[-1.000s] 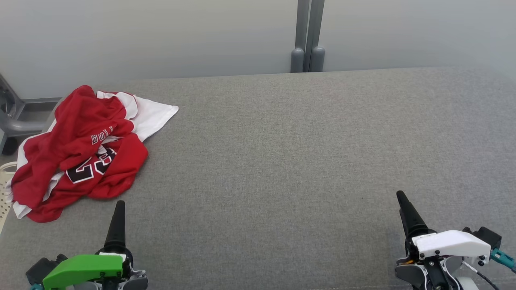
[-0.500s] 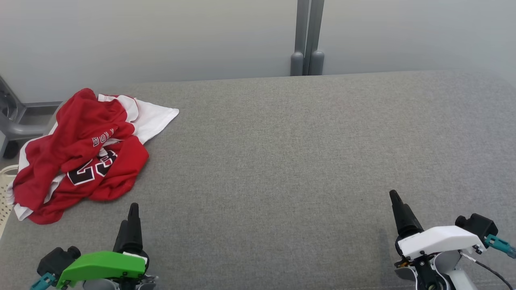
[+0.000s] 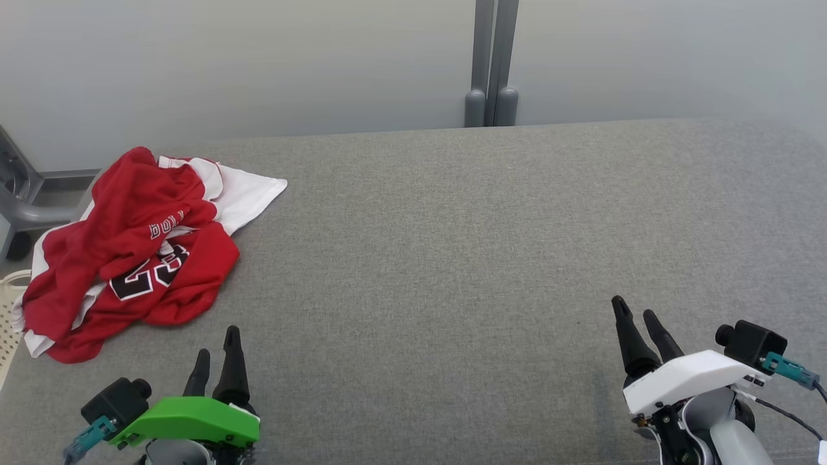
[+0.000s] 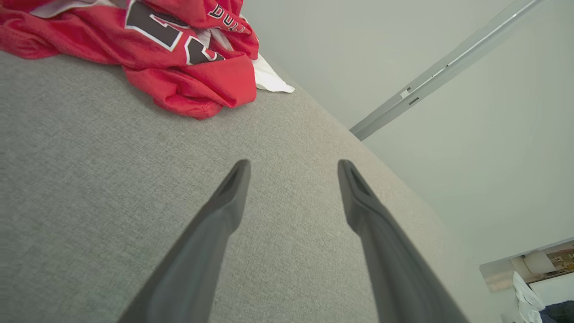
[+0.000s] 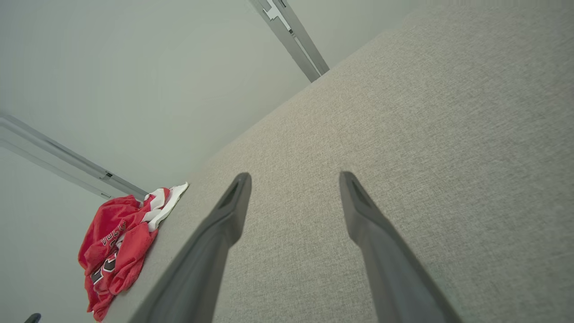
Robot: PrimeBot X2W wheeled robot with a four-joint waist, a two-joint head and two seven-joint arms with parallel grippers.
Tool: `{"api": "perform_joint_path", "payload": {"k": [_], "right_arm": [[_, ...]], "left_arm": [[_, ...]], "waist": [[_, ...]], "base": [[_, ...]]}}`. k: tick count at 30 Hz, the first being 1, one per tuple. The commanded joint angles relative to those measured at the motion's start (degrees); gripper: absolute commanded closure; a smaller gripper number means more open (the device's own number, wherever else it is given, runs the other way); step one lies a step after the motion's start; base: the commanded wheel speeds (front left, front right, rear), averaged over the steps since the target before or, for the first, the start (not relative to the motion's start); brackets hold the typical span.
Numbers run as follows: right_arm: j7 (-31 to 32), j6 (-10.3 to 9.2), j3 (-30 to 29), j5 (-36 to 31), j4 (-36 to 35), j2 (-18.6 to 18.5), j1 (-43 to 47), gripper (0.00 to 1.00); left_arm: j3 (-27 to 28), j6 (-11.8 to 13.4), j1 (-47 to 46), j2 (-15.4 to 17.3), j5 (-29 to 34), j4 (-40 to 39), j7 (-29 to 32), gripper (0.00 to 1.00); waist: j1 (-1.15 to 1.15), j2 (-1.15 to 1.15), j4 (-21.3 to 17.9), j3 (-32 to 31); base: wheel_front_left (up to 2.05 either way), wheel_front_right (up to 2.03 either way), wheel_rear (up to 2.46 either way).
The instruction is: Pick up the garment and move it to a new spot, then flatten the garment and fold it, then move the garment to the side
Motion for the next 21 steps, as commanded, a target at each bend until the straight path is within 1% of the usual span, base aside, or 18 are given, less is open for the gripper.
{"api": "perform_joint_path", "payload": {"k": [1, 14, 21], "right_arm": [[0.08, 0.02, 0.32, -2.88, -1.28, -0.35, -0.16, 0.0], [2.3, 0.02, 1.73, -14.34, -3.75, -0.41, 0.45, 0.0], [2.31, 0.02, 1.48, -18.94, -4.29, -0.45, 0.77, 0.0]], "left_arm": [[-0.55, 0.47, -1.53, 0.76, 2.5, -0.21, -0.71, 0.0], [-3.21, 2.32, -3.54, 2.4, 12.27, 2.27, -3.03, 0.0], [-4.82, 2.3, -4.42, 2.89, 16.02, 3.13, -4.1, 0.0]], "waist": [[0.0, 0.0, 0.02, -0.09], [0.0, 0.0, -0.17, -0.42], [0.0, 0.0, -0.28, -0.61]], "base": [[0.0, 0.0, 0.0], [0.0, 0.0, 0.0], [0.0, 0.0, 0.0]]}}
